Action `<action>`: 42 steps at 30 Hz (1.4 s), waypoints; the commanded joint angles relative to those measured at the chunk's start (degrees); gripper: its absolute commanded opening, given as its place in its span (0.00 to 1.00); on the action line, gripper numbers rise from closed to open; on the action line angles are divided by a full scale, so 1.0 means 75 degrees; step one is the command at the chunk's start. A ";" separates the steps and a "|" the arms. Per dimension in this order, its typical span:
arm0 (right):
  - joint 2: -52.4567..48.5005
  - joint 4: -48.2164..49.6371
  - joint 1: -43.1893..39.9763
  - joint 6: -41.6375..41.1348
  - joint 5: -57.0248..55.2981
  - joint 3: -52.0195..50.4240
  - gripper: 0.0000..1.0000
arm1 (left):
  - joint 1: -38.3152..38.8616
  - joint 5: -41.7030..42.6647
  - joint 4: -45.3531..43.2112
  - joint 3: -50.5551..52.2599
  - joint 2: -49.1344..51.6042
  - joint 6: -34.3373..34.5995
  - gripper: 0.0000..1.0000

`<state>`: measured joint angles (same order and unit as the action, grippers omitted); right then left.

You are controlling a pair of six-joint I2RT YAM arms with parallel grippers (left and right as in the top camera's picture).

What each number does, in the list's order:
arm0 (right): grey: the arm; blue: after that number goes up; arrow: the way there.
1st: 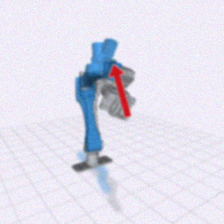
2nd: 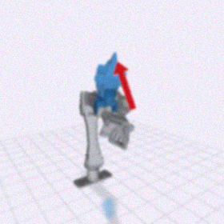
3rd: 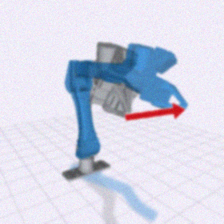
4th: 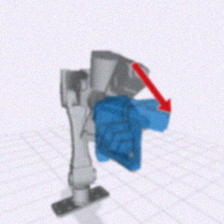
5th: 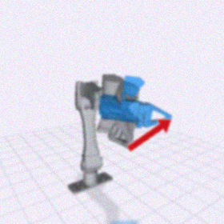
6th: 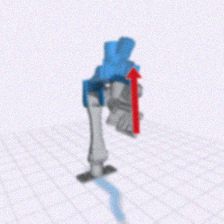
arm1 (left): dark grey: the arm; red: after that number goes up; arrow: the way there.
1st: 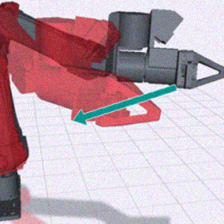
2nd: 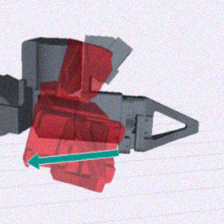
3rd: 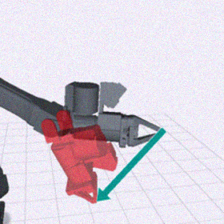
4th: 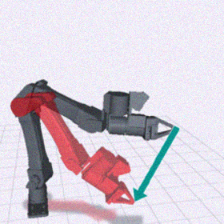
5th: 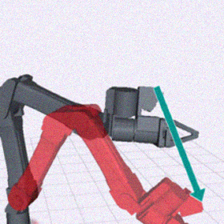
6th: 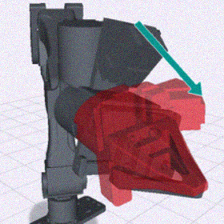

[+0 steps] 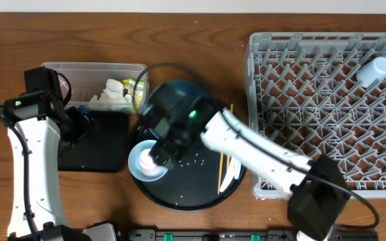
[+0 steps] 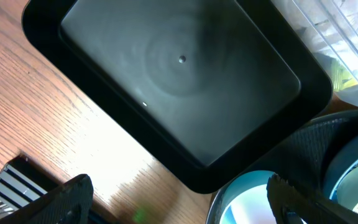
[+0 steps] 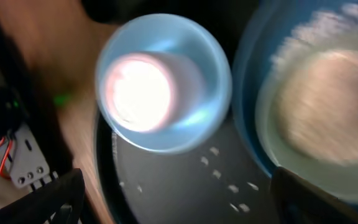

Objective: Sort waste into correct bins and load items into the dishwasher rack
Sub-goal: 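Move right gripper back to the tray and grasp the white cup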

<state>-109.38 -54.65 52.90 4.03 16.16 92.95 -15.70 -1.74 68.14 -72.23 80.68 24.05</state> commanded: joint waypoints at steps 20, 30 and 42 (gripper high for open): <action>0.0038 0.2617 0.1005 -0.0816 -0.0982 -0.1641 0.85 | -0.0032 -0.0114 0.0029 0.0067 0.0023 0.0029 0.91; 0.0038 0.2917 0.1008 -0.0825 -0.0982 -0.1813 0.82 | -0.0032 -0.0114 0.0026 0.0067 0.0023 0.0032 0.91; -0.0236 0.3130 0.1262 -0.0828 -0.0982 -0.1833 0.80 | -0.0032 -0.0114 0.0023 0.0067 0.0023 0.0029 0.91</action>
<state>-109.60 -31.59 60.99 -1.32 8.97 79.70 -15.70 -1.74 68.12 -72.23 80.68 24.05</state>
